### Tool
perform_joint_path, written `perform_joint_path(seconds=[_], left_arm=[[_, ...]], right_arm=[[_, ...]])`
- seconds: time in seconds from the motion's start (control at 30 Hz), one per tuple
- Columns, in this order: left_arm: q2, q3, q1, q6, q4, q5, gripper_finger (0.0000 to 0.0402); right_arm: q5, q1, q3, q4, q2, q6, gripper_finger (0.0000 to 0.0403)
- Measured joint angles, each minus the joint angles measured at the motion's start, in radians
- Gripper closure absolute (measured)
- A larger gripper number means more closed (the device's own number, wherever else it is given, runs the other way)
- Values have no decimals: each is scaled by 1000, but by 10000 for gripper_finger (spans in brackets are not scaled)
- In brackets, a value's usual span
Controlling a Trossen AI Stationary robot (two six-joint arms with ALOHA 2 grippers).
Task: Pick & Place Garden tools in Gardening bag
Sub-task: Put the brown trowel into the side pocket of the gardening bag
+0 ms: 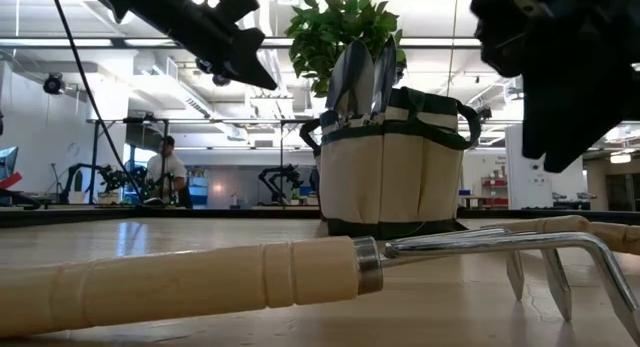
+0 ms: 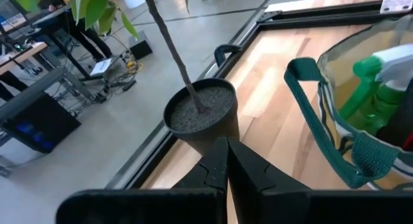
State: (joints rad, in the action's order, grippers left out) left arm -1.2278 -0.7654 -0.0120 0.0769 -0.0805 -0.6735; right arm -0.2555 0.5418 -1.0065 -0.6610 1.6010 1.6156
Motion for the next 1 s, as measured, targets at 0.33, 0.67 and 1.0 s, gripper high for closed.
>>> perform_joint_path(seconds=[0.33,0.67,1.0], left_arm=[[0,0,0,-24,15,1,390],[0,0,0,-26,18,2,390],[0,1,0,-29,21,2,390]], right_arm=[[-41,-71,5,11,11,-37,272],[-12,-107,7,29,112,-49,261],[16,-118,8,88,174,-57,245]])
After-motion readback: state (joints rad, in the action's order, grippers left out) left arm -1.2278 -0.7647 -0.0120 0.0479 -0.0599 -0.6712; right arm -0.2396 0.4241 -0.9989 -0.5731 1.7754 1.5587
